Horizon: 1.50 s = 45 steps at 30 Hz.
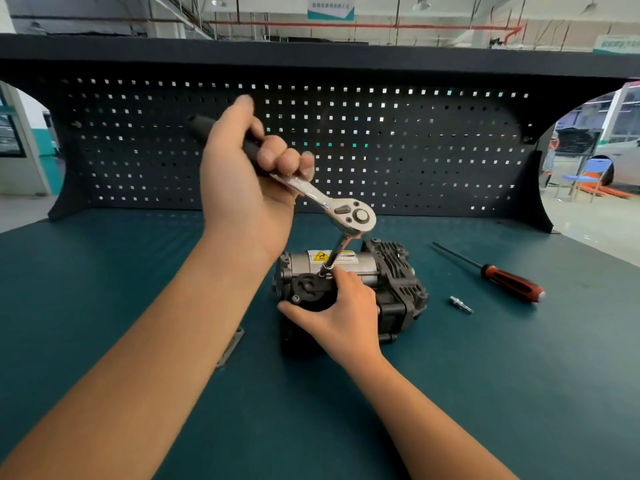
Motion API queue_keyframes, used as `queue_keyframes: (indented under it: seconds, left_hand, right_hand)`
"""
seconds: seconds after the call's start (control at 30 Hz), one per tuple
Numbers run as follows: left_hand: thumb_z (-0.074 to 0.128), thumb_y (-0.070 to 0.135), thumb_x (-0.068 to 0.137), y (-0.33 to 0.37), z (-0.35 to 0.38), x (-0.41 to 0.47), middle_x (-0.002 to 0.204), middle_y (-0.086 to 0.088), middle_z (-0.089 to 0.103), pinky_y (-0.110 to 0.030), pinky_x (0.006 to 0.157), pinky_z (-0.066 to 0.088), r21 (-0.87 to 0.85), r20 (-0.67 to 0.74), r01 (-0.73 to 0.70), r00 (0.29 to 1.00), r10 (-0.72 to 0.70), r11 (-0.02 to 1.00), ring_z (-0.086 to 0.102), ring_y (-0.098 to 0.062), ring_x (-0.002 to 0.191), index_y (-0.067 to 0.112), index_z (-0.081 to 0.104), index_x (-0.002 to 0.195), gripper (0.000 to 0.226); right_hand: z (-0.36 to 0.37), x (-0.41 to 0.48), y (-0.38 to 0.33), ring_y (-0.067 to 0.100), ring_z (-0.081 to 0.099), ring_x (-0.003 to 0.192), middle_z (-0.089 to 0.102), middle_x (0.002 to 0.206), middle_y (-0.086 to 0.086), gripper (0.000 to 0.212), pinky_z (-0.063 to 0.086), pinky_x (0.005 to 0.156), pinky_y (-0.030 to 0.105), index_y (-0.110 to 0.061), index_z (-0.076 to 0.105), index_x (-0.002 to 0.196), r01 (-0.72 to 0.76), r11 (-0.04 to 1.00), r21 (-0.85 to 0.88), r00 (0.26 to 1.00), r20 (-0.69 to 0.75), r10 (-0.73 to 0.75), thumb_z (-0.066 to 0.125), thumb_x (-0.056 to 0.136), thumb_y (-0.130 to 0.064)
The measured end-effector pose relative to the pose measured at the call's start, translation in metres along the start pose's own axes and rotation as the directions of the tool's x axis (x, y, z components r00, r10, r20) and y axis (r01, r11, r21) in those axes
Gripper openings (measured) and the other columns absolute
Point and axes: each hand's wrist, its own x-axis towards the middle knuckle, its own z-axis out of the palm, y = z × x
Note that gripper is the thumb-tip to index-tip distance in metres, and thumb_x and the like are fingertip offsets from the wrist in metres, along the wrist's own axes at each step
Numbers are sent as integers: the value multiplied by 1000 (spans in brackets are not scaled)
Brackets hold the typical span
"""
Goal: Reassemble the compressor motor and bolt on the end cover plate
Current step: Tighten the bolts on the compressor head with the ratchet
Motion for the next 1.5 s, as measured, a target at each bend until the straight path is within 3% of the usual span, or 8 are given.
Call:
queue_keyframes:
  seconds: [0.13, 0.3, 0.5, 0.63, 0.83, 0.97, 1.1, 1.5]
  left_hand:
    - [45, 29, 98, -9, 1, -23, 45, 5, 37, -23, 55, 49, -54, -71, -135, 989, 131, 989, 42, -9, 42, 14, 38, 69, 33]
    - [44, 35, 97, -6, -6, -21, 42, 10, 27, -16, 39, 35, 107, -20, -49, 998, 52, 993, 26, -4, 34, 18, 35, 72, 32]
    - [51, 32, 95, 17, -21, 18, 42, 11, 25, -15, 32, 28, -34, -136, 139, 981, -142, 990, 24, -3, 31, 18, 34, 66, 37]
    - [51, 28, 97, 15, -22, 28, 41, 9, 29, -13, 34, 30, -124, -227, 61, 970, -88, 990, 28, -3, 30, 15, 37, 68, 34]
    - [36, 24, 99, -1, -6, 32, 42, 1, 39, -22, 46, 45, -27, -232, -91, 969, 82, 995, 38, -13, 35, 12, 34, 75, 27]
    - [34, 22, 99, -11, 1, 35, 50, -2, 45, -27, 51, 49, 79, -185, -114, 975, 127, 990, 44, -13, 39, 10, 36, 92, 15]
    - [35, 22, 100, -17, -1, 42, 59, -4, 47, -29, 53, 51, 122, -190, -139, 968, 161, 983, 49, -13, 41, 9, 35, 105, 14]
    - [32, 16, 97, -17, -15, 77, 41, 3, 41, -21, 44, 44, -12, -148, -16, 989, 14, 1000, 40, -12, 35, 11, 37, 73, 24]
  right_hand:
    - [-1, -1, -2, 15, 49, 101, 58, 100, -7, 75, 36, 91, 31, -12, 54, 112, -24, 999, 21, 1000, 0, 24, 77, 59, -60]
    - [-2, -2, -6, 16, 55, 86, 52, 76, -13, 51, 41, 81, 31, -20, 50, 82, 0, 999, 45, 999, -37, 2, 81, 57, -52]
    - [-2, -2, -7, 11, 48, 99, 43, 86, -17, 62, 25, 88, 19, -20, 60, 108, -15, 1000, 24, 1000, -25, 16, 79, 59, -52]
    - [-8, -2, -8, 13, 49, 108, 50, 98, -13, 65, 32, 99, 27, -20, 56, 116, 4, 1000, 11, 998, 59, -4, 78, 62, -51]
    - [-29, 6, -14, -19, 34, 118, 41, 129, -21, 41, 29, 103, 9, -30, 49, 128, 76, 895, 439, 995, 32, -100, 61, 89, -28]
    - [-38, 18, -15, -5, 61, 99, 65, 100, -17, 32, 45, 88, 12, -34, 55, 109, 86, 823, 561, 993, 15, -114, 49, 95, -5]
    - [-49, 32, -11, -5, 64, 90, 66, 89, -17, 31, 49, 88, 16, -31, 57, 101, 105, 860, 499, 983, 79, -166, 51, 94, -2]
    - [-47, 40, -6, 3, 67, 90, 70, 94, -2, 19, 52, 85, 20, -7, 65, 108, 110, 855, 507, 976, 110, -191, 55, 92, -5]
